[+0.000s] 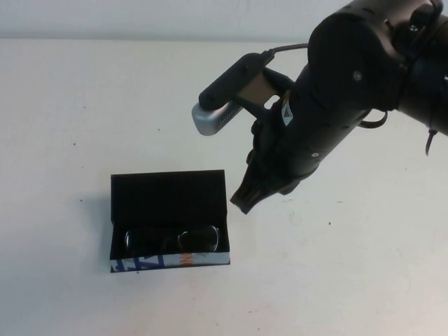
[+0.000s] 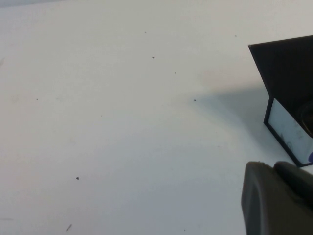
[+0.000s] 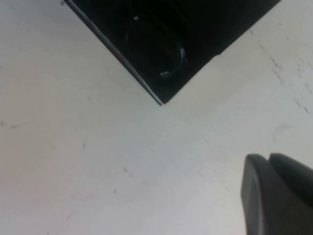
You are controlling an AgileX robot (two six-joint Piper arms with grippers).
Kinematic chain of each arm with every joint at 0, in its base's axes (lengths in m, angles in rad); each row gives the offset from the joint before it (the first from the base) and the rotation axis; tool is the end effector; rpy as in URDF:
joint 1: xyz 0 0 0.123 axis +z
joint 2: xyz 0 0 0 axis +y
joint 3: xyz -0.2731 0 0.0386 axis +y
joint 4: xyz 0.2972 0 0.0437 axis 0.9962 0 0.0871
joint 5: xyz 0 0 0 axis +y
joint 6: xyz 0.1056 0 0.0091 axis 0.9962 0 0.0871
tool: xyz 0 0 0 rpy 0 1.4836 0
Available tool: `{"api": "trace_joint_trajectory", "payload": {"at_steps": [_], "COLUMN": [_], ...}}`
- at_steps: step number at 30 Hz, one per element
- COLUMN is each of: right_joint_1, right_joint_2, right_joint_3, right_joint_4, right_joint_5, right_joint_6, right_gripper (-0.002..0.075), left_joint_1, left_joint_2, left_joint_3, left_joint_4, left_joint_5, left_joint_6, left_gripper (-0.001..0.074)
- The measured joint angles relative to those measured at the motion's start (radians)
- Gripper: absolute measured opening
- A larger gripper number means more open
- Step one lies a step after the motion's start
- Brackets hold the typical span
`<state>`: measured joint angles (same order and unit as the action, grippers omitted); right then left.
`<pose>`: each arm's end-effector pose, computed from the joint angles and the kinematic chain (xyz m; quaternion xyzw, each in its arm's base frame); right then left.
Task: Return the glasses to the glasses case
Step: Close the glasses case
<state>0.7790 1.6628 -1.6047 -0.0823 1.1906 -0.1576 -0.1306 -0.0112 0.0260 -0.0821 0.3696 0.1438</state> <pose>0.2938 0.2786 0.3208 -0.4480 0.8697 0.0235 0.2057 0.1241 -0.0195 0.1668 0.0881 0.7988 -0.0308 0.5943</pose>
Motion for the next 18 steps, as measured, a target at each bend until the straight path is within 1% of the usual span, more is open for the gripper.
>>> {"api": "trace_joint_trajectory", "payload": {"at_steps": [3,8,12,14,18], "right_joint_1": [-0.011,-0.011,-0.011,-0.011,-0.012], "right_joint_2": [0.0,0.0,0.0,0.0,0.005], "right_joint_3": [0.002,0.004,0.005,0.005,0.005], "right_joint_4": [0.042,0.108,0.164,0.179,0.186], "right_joint_5": [-0.037,-0.096,-0.126,-0.127,-0.132], "right_joint_6": [-0.02,-0.041,-0.085,-0.094,-0.098], "right_gripper": [-0.0011,-0.0011,-0.0011,-0.0011,-0.0011], "left_joint_1": [0.0,0.0,0.0,0.0,0.0], "left_joint_2": [0.0,0.0,0.0,0.0,0.0], "left_joint_3": [0.0,0.0,0.0,0.0,0.0], "left_joint_4": [0.0,0.107,0.129,0.077,-0.125], "left_joint_5": [0.0,0.0,0.0,-0.031,-0.133], "left_joint_6": [0.0,0.019,0.021,-0.025,-0.144], "left_gripper": [0.0,0.0,0.0,0.0,0.0]}}
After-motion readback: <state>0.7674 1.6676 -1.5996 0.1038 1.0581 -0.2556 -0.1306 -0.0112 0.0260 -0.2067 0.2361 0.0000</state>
